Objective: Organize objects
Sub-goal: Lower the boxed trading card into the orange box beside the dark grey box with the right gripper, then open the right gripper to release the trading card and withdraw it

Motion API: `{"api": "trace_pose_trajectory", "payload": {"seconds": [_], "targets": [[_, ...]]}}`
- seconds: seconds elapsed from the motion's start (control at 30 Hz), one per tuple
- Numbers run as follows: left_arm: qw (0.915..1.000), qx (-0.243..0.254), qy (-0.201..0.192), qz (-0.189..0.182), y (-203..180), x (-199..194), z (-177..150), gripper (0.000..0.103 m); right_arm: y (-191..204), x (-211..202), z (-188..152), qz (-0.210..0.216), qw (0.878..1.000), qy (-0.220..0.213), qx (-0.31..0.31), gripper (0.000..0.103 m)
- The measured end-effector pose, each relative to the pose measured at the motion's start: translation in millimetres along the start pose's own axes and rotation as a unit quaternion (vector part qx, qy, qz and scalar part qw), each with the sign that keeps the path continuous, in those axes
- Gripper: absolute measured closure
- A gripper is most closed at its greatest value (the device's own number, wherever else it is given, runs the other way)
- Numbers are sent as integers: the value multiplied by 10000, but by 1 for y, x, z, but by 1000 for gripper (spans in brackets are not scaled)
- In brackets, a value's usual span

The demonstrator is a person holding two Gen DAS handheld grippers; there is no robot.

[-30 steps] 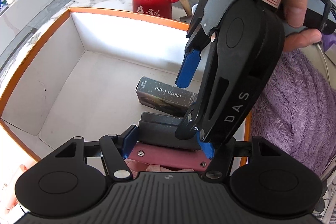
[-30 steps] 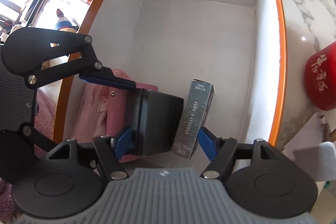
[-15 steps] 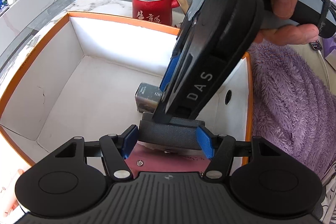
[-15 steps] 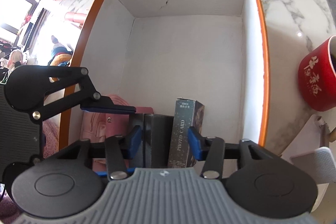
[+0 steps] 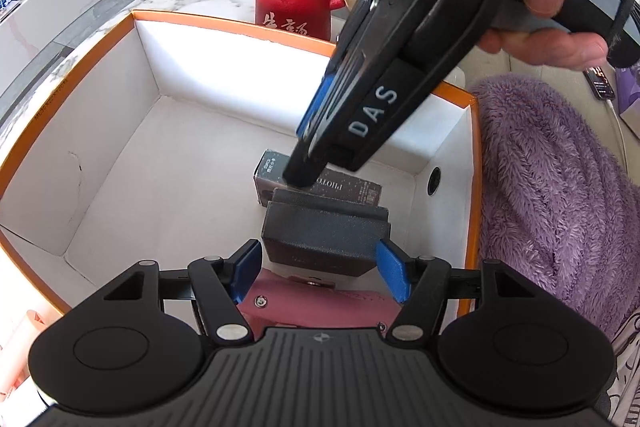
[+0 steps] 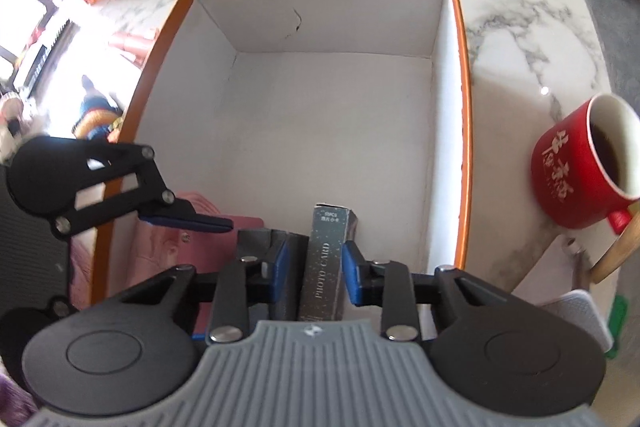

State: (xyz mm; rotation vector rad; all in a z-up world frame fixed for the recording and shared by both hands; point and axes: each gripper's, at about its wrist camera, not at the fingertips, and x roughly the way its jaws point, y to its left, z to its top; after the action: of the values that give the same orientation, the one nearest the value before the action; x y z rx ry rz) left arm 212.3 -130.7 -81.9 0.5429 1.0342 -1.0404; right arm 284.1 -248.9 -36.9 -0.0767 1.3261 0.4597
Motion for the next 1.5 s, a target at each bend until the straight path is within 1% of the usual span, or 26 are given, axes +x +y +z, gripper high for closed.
{"api": "trace_pose_trajectory", "payload": {"seconds": [0.07, 0.13, 0.23, 0.33, 0.47, 0.5, 0.57, 0.77, 0.87, 1.0, 1.1, 1.2, 1.33, 1.5], "targets": [[10000, 12, 7, 4, -1, -1, 0, 28, 2, 2, -2, -299, 9994, 1, -173, 71], [10000, -8, -24, 13, -2, -3, -1, 28, 5, 4, -5, -466, 9985, 17, -302, 71], [9999, -39, -75, 84, -2, -9, -2, 28, 13, 9, -5, -601, 9969, -17, -498, 71], [9998, -79, -118, 169, -1, -16, -3, 28, 18, 14, -10, -551, 9963, 157, -640, 71], [9994, -97, -149, 296, -1, -27, -9, 28, 21, 29, -15, -686, 9945, 349, -713, 72], [9993, -111, -165, 331, -1, -31, -10, 28, 19, 30, -16, -673, 9948, 357, -683, 74], [9989, -191, -223, 356, 1, -39, -15, 28, 15, 30, -17, -571, 9964, 336, -536, 75], [9974, -440, -354, 454, 12, -57, -23, 28, 3, 28, -23, -20, 9985, 528, -142, 77], [9962, -585, -404, 510, 17, -63, -26, 28, -6, 30, -24, 371, 9965, 701, 260, 77], [9952, -741, -436, 476, 20, -69, -32, 28, -11, 34, -26, 689, 9914, 967, 546, 77], [9954, -716, -443, 451, 17, -69, -32, 28, -3, 34, -26, 608, 9924, 967, 453, 77], [9964, -626, -459, 331, 12, -65, -27, 29, -4, 33, -26, 597, 9922, 945, 554, 76], [9979, -482, -391, 202, 4, -56, -21, 30, -1, 29, -30, 482, 9941, 876, 431, 74], [9986, -397, -329, 77, 0, -45, -16, 37, 0, 19, -30, 552, 9945, 794, 413, 74]]}}
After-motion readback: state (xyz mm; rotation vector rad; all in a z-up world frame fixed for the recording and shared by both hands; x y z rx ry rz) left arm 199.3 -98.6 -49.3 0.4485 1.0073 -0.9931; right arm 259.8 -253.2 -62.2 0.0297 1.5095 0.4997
